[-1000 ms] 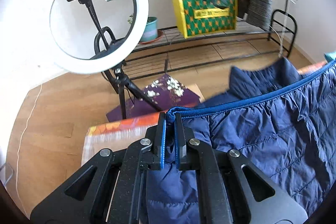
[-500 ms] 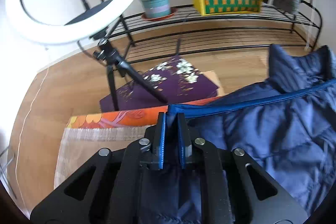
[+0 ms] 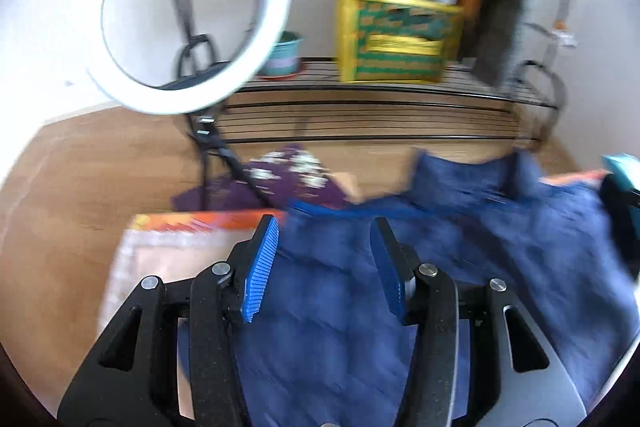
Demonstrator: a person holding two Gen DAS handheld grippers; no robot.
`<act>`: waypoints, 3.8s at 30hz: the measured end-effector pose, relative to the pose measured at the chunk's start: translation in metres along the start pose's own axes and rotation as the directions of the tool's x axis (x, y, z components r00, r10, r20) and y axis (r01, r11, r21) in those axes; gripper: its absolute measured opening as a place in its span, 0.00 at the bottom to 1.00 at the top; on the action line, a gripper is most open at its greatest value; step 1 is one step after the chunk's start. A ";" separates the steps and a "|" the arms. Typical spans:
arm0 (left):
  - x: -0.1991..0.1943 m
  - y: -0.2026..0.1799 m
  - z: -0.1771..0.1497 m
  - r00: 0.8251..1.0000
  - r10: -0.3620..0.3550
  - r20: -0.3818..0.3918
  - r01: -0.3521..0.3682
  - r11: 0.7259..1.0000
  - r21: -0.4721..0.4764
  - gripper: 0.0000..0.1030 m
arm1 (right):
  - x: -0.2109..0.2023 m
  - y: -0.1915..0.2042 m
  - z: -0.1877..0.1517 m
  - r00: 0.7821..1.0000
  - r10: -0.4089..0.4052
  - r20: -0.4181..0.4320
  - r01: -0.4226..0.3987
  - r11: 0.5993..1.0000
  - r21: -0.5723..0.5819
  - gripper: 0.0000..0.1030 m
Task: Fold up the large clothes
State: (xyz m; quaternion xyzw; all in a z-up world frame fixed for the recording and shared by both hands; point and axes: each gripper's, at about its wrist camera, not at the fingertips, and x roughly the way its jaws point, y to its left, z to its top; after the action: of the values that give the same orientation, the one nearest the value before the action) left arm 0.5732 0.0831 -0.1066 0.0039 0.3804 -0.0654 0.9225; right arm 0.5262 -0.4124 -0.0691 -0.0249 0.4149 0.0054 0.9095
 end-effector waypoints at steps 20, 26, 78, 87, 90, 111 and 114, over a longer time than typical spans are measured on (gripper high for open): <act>0.044 -0.157 -0.084 0.981 -0.089 -0.173 0.133 0.956 0.262 0.49 | -0.162 0.002 -0.145 0.952 0.305 0.022 -0.303 0.932 0.200 0.22; 0.004 -0.149 -0.073 0.989 -0.087 -0.121 0.113 0.967 0.228 0.49 | -0.148 -0.002 -0.167 0.950 0.312 -0.027 -0.286 0.899 0.330 0.38; -0.237 0.100 -0.210 0.995 -0.048 0.083 0.076 0.928 -0.364 0.49 | -0.166 0.166 -0.066 0.972 0.158 0.176 -0.181 0.976 0.122 0.06; -0.258 0.138 -0.236 0.995 0.001 0.097 0.043 0.892 -0.450 0.49 | -0.159 0.275 -0.055 0.953 0.251 0.166 -0.243 0.967 -0.072 0.05; -0.261 0.147 -0.240 0.995 0.018 0.096 0.029 0.885 -0.464 0.49 | -0.149 0.319 -0.058 0.944 0.295 0.147 -0.277 0.952 -0.131 0.05; -0.254 0.169 -0.249 0.996 0.059 0.068 -0.021 0.886 -0.464 0.49 | -0.036 0.509 -0.137 0.867 0.452 -0.212 -0.499 0.801 -0.332 0.15; -0.253 0.166 -0.242 0.996 0.047 0.080 -0.005 0.889 -0.457 0.49 | -0.054 0.490 -0.130 0.796 0.559 -0.231 -0.605 0.749 -0.272 0.34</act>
State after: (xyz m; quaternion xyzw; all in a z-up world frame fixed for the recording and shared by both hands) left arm 0.2462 0.2910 -0.1084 -0.2105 0.3436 0.0380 0.9145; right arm 0.3778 0.0711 -0.1339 -0.0473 0.4553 0.3570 0.8142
